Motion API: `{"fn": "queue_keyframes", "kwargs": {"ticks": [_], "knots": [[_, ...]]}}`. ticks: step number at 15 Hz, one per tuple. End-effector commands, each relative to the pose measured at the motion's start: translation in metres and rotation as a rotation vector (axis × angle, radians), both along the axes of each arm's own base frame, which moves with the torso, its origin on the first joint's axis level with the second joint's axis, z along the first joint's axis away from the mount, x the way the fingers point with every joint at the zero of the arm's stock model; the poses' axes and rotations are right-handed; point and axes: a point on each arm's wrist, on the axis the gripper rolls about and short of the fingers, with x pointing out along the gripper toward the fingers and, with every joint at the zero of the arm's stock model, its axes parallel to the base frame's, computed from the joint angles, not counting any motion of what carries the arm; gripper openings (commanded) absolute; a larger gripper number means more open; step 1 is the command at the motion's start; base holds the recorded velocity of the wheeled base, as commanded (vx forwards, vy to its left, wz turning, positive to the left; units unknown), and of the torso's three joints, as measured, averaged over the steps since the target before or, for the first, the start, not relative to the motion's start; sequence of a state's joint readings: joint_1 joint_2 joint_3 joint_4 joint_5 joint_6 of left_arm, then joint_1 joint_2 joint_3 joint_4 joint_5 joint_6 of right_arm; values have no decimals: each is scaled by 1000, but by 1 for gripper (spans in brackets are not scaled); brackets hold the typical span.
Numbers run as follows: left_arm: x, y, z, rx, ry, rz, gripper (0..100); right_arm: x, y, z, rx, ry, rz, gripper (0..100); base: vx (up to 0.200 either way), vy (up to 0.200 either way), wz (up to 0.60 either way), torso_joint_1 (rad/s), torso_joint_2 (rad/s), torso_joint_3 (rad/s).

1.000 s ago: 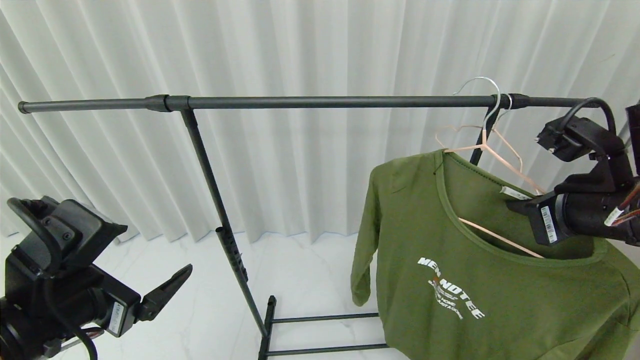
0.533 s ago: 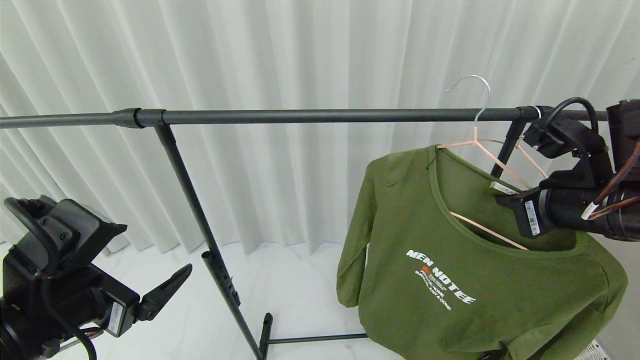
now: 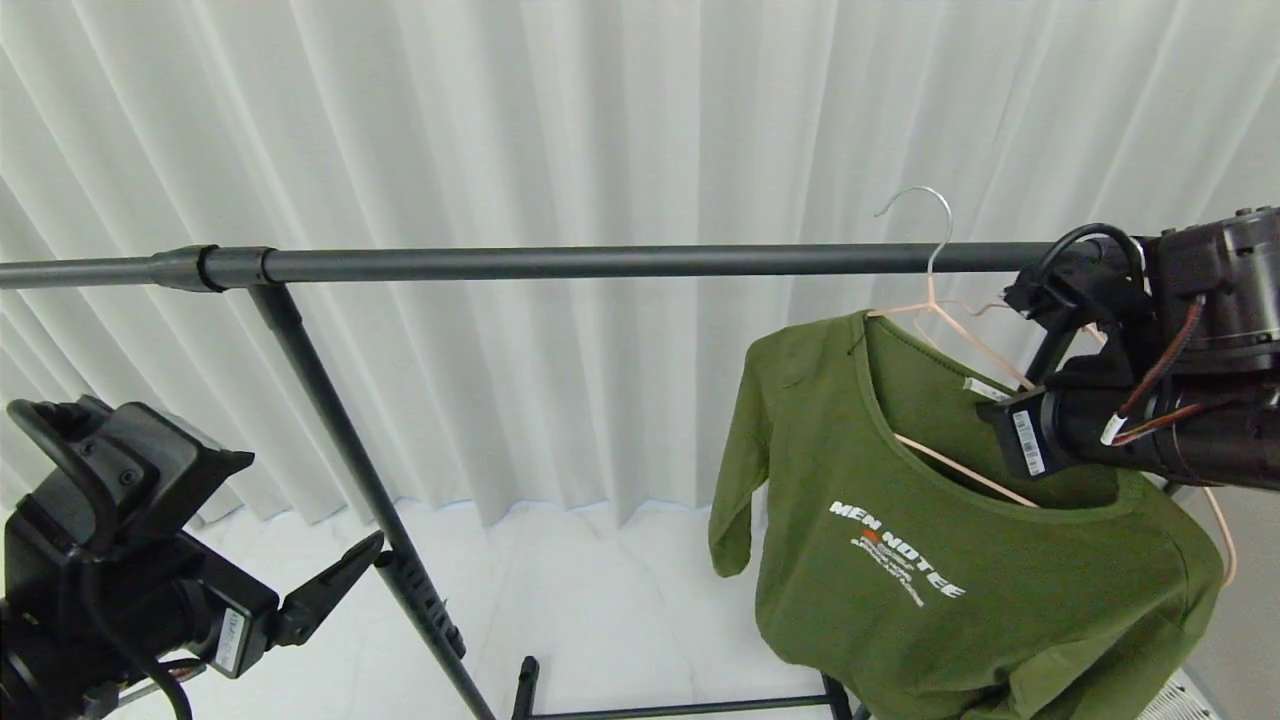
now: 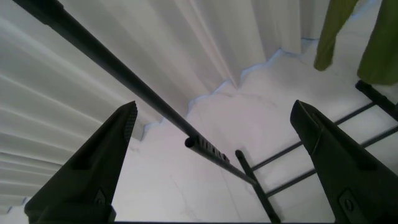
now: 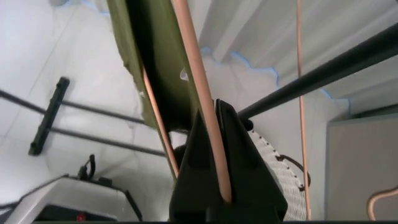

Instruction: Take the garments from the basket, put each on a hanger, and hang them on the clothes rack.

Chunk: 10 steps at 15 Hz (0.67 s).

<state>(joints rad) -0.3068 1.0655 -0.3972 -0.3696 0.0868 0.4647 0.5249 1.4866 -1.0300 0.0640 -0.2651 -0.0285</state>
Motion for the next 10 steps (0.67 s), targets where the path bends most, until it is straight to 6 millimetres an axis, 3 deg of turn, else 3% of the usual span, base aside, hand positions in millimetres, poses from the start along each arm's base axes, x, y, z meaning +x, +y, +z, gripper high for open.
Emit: {"fn": "queue_keyframes", "kwargs": {"ticks": [1, 6, 10], "knots": [[-1, 0, -1, 0, 0, -1, 100, 8, 5, -9, -11, 17, -8, 0, 0, 0, 0, 0, 0, 0], [-9, 2, -6, 2, 3, -7, 100, 26, 16, -22, -26, 5, -41, 0, 0, 0, 0, 0, 0, 0], [-15, 4, -7, -2, -10, -7, 100, 29, 20, -26, -29, 3, -39, 0, 0, 0, 0, 0, 0, 0]]}}
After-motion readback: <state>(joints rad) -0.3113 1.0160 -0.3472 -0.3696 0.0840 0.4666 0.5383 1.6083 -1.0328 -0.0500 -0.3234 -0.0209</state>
